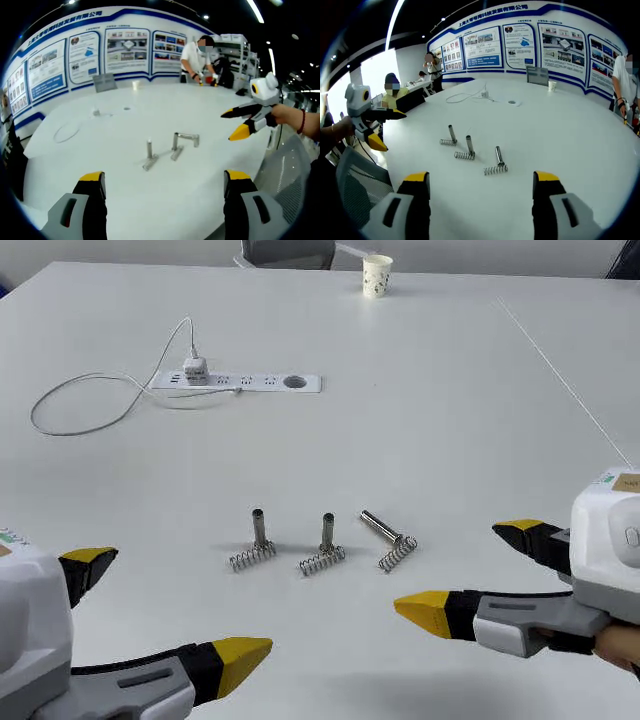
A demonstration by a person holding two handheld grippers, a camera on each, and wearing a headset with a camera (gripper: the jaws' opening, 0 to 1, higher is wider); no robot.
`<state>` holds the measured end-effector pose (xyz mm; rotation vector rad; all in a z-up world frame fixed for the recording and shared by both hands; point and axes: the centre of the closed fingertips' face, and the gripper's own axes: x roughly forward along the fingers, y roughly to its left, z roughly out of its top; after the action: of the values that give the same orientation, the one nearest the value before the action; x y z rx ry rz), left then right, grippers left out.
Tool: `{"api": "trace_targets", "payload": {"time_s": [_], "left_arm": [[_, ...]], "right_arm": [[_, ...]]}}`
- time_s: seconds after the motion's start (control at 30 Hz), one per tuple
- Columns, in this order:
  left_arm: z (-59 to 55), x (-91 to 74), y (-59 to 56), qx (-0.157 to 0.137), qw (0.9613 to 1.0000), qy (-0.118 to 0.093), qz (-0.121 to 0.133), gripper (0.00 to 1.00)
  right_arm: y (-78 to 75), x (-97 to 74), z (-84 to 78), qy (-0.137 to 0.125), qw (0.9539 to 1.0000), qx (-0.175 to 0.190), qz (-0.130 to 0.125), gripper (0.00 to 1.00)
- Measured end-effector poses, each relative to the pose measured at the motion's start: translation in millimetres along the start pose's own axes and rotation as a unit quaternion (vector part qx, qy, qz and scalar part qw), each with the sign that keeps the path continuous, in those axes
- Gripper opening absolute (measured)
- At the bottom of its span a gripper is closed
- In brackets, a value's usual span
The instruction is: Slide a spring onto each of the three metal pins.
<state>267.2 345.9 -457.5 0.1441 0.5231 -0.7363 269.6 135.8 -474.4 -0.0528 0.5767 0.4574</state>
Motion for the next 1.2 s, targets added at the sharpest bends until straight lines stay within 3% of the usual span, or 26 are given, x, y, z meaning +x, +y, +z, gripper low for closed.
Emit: {"api": "trace_targets", "payload": {"time_s": [0.2, 0.6, 1.2], "left_arm": [[1.3, 1.6, 2.5, -0.002, 1.0, -0.007, 0.004, 1.0], [-1.3, 3.1, 5.3, -0.004, 1.0, -0.002, 0.004, 1.0], [-5.0, 8.4, 1.8, -0.008, 1.0, 0.0, -0.003, 0.98]], "right_arm": [[-8.6, 11.6, 5.9, 0.003, 1.0, -0.002, -0.003, 0.78], [-21.8, 39.4, 13.2, 0.01, 0.9999, -0.003, 0.004, 0.62], [-30.6, 81.4, 5.9, 0.04, 0.999, -0.011, 0.018, 0.44]]}}
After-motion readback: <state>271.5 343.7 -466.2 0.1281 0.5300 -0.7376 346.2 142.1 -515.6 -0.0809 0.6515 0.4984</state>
